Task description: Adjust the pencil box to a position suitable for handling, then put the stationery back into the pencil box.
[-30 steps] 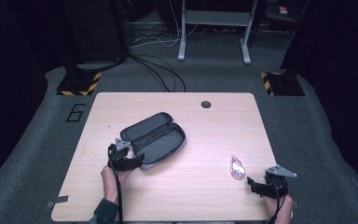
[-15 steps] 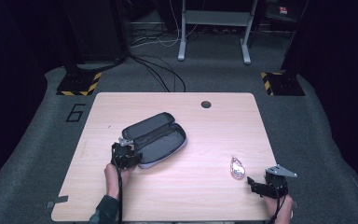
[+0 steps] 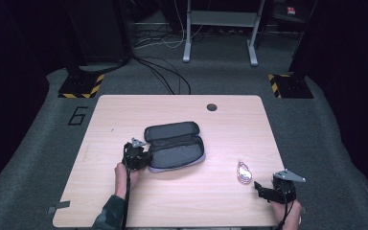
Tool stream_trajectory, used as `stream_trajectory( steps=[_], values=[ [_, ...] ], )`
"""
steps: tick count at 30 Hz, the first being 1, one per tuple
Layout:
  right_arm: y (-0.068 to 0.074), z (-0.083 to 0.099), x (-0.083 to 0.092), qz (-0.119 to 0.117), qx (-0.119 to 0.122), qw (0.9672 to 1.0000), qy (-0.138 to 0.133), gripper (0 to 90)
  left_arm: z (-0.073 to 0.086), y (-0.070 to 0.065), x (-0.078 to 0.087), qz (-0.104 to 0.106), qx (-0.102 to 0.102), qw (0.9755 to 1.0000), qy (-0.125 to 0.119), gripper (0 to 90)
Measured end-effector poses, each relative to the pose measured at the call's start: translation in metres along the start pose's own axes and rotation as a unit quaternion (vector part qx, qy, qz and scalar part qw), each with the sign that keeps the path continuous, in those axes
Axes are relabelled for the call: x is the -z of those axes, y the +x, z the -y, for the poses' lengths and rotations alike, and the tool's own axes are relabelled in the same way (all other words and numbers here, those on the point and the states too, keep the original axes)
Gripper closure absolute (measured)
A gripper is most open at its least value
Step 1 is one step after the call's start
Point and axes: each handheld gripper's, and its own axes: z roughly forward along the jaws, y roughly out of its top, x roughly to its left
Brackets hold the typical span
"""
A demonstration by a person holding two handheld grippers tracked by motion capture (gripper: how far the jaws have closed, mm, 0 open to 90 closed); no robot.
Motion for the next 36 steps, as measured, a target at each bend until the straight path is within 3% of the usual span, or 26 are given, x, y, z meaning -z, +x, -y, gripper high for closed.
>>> stream_trajectory(
  steps=[5,7,13,15,17,19,21,24,26,28,32,36],
  values=[
    [0.000,0.000,0.000,0.000,-0.002,1.0000,-0.004,14.7,-0.007,-0.004,-0.007,0.014,-0.012,0.9998,-0.001,73.9],
    [0.000,0.000,0.000,0.000,-0.002,1.0000,-0.003,14.7,-0.010,-0.007,-0.011,0.020,-0.005,0.9998,-0.006,74.0],
    [0.000,0.000,0.000,0.000,-0.001,1.0000,0.000,14.6,-0.017,-0.013,-0.019,0.028,-0.031,0.9991,-0.003,74.4],
    [0.000,0.000,0.000,0.000,-0.002,1.0000,-0.004,14.7,-0.019,-0.016,-0.021,0.032,-0.022,0.9992,-0.008,74.3],
    [0.000,0.000,0.000,-0.001,0.000,1.0000,0.000,14.6,-0.020,-0.015,-0.021,0.033,-0.031,0.9990,-0.007,74.2],
    [0.000,0.000,0.000,-0.001,0.000,1.0000,-0.001,14.6,-0.019,-0.016,-0.021,0.034,-0.017,0.9993,-0.008,72.6],
    [0.000,0.000,0.000,0.000,-0.002,1.0000,-0.003,14.6,-0.019,-0.015,-0.019,0.040,-0.017,0.9990,-0.009,64.1],
    [0.000,0.000,0.000,0.000,-0.001,1.0000,-0.003,14.6,-0.019,-0.014,-0.010,0.050,-0.008,0.9986,-0.016,34.9],
    [0.000,0.000,0.000,-0.001,0.001,1.0000,0.000,14.6,-0.018,-0.013,-0.004,0.052,-0.006,0.9982,-0.028,22.3],
    [0.000,0.000,0.000,0.000,0.001,1.0000,0.000,14.5,-0.016,-0.012,0.003,0.054,-0.008,0.9980,-0.032,15.1],
    [0.000,0.000,-0.001,0.001,0.000,1.0000,-0.006,14.5,-0.011,-0.010,0.017,0.053,-0.009,0.9980,-0.034,9.1],
    [0.000,0.000,-0.001,0.000,0.003,1.0000,-0.005,14.5,0.000,-0.006,0.039,0.034,-0.020,0.9985,-0.038,5.6]
  ],
)
